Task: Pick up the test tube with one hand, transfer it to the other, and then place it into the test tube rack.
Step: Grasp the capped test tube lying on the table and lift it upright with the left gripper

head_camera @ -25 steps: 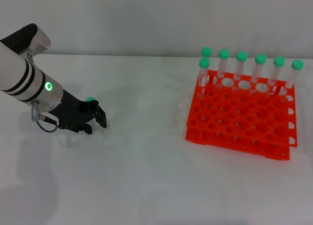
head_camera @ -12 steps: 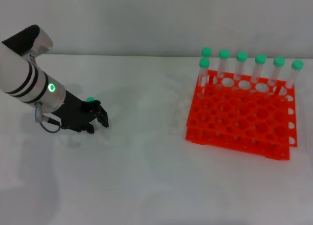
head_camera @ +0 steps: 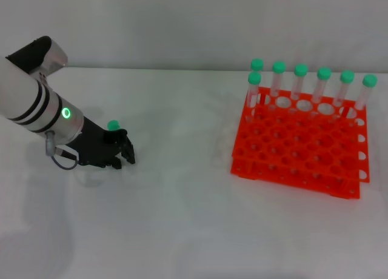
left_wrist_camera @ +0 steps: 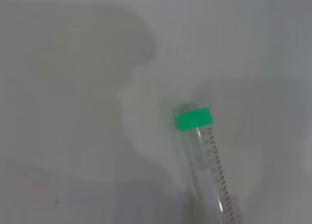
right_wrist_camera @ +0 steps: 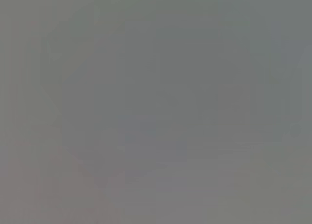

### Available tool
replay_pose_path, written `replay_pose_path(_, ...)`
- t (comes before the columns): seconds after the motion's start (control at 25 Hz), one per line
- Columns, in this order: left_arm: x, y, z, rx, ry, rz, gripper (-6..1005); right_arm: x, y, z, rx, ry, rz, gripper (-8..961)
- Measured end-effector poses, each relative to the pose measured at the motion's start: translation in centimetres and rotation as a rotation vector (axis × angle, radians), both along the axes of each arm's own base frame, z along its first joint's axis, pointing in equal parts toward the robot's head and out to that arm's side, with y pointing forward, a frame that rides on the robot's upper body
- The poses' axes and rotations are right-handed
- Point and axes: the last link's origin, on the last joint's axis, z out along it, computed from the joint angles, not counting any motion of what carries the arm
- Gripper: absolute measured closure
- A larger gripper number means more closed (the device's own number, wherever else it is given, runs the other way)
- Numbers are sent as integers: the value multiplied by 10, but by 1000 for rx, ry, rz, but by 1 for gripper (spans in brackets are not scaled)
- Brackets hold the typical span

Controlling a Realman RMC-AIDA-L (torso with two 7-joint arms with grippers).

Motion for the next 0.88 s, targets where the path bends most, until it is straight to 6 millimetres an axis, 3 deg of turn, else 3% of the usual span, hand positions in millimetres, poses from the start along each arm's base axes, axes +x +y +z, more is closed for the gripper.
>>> replay_pose_path(0.52,-4,-3,3,-14,0,13,780,-1,0,0,1,1,1,112)
replay_pose_path(0.88,3,13,17,62,25,-72,808,0,0,0,3,2,1,111)
